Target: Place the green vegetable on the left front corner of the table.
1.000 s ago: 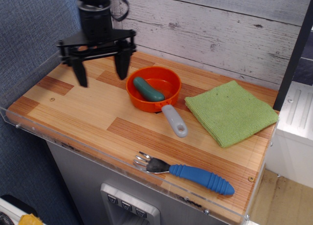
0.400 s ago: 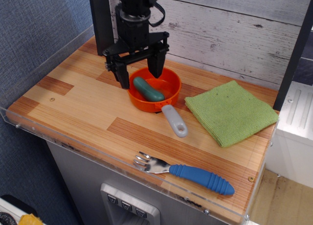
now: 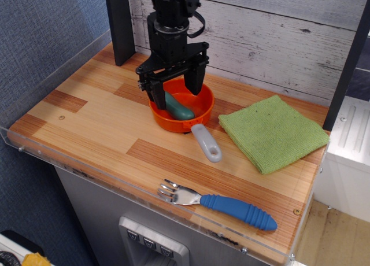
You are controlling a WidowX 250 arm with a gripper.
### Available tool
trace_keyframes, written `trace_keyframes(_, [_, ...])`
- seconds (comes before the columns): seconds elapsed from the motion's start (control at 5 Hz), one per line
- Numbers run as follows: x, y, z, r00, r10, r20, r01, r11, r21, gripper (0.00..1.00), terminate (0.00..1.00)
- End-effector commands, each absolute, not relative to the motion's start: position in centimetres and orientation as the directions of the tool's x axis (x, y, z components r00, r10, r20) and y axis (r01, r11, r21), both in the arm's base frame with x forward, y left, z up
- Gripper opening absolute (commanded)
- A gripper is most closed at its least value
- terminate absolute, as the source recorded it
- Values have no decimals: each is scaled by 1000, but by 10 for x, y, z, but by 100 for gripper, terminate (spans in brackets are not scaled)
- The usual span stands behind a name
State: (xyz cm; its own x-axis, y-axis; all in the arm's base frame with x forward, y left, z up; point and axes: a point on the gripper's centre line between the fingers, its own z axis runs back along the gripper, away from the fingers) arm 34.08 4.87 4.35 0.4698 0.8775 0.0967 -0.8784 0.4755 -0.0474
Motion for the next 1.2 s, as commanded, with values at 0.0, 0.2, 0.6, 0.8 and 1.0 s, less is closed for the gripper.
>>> trace_keyframes(0.0, [349,50,41,452,885,112,-883,462,-81,100,0])
trace_keyframes(0.2, [348,50,38,449,887,107,-885,458,-83,100,0])
trace_keyframes(0.6, [348,52,29,433,897,92,-892,441,-98,100,0])
trace_keyframes(0.8, [348,51,28,431,898,92,-893,439,-96,0,0])
trace_keyframes(1.0, [348,52,31,426,900,93,-896,434,-97,0,0])
